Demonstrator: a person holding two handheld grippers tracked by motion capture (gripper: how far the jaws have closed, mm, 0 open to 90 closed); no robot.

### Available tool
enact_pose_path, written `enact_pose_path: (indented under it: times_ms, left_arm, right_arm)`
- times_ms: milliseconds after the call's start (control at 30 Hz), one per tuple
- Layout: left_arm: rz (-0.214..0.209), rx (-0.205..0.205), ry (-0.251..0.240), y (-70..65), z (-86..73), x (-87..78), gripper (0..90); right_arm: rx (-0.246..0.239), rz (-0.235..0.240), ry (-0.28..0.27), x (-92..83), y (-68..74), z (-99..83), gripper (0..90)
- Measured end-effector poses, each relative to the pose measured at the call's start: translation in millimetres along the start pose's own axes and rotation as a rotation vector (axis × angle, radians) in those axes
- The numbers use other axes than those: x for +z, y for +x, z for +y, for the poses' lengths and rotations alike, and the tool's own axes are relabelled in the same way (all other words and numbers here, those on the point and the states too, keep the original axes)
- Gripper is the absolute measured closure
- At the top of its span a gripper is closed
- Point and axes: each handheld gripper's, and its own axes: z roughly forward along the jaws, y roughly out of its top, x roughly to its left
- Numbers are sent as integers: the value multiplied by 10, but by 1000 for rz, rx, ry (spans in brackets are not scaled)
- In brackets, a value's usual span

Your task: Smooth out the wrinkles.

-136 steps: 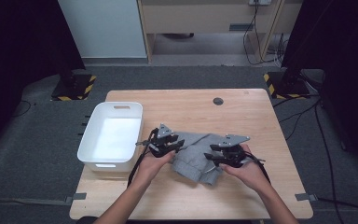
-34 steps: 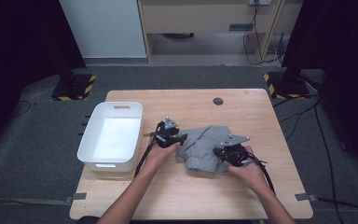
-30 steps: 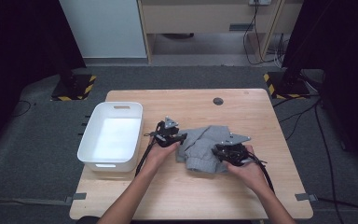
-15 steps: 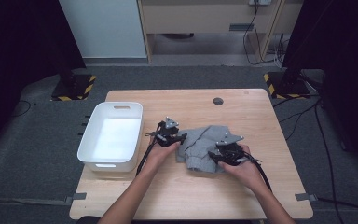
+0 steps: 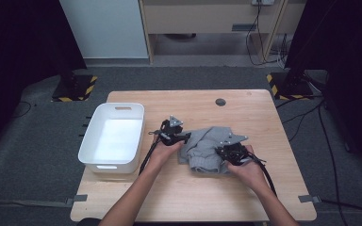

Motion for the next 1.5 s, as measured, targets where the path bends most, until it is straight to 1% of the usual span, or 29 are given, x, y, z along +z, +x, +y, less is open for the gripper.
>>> enact_pose_path:
  times_ms: [67, 167, 300, 433, 533, 600, 667, 767, 833, 900, 933, 1033, 1167, 1233, 1333, 1400, 1500]
  left_arm:
    - [4, -1, 6, 18, -10, 15, 509]
    - [10, -15, 9, 46, -26, 43, 509]
    - [17, -19, 14, 65, -40, 77, 509]
    - [32, -12, 18, 88, -27, 94, 509]
    - [42, -14, 20, 116, -21, 110, 509]
    - [54, -17, 26, 146, -33, 129, 510]
    - [53, -26, 34, 173, -53, 149, 516]
    - [61, -16, 44, 191, -72, 170, 519]
    - [58, -22, 38, 193, -74, 177, 522]
    - [54, -15, 42, 186, -80, 186, 523]
    - [52, -19, 47, 183, -83, 188, 522]
    - [30, -27, 44, 167, -90, 192, 514]
    - [17, -22, 50, 148, -102, 202, 488]
    - [16, -19, 53, 143, -110, 213, 490]
    - [21, -11, 49, 123, -113, 218, 522]
    - [15, 1, 50, 97, -113, 218, 579]
    - [24, 28, 53, 44, -106, 216, 660]
  right_arm:
    - [-1, 3, -3, -6, -6, -2, 873]
    - [4, 7, -8, -10, -8, -7, 873]
    - [-3, 9, -9, -16, -7, -12, 874]
    - [-3, 15, -7, -22, -15, -15, 875]
    - [-5, 16, -9, -23, -16, -21, 874]
    - [-7, 16, -13, -23, -18, -24, 875]
    - [-7, 16, -13, -23, -18, -27, 875]
    - [-9, 19, -11, -21, -17, -28, 875]
    - [-9, 20, -12, -18, -21, -29, 875]
    - [-10, 20, -12, -18, -21, -30, 875]
    - [-10, 20, -11, -19, -19, -29, 875]
    - [-9, 19, -14, -18, -16, -35, 874]
    - [-5, 24, -11, -10, -11, -46, 874]
    - [-3, 25, -12, -9, -14, -47, 873]
    - [-3, 25, -12, -6, -14, -47, 873]
    - [-4, 24, -12, -6, -13, -47, 874]
    - [-5, 23, -12, -6, -11, -47, 874]
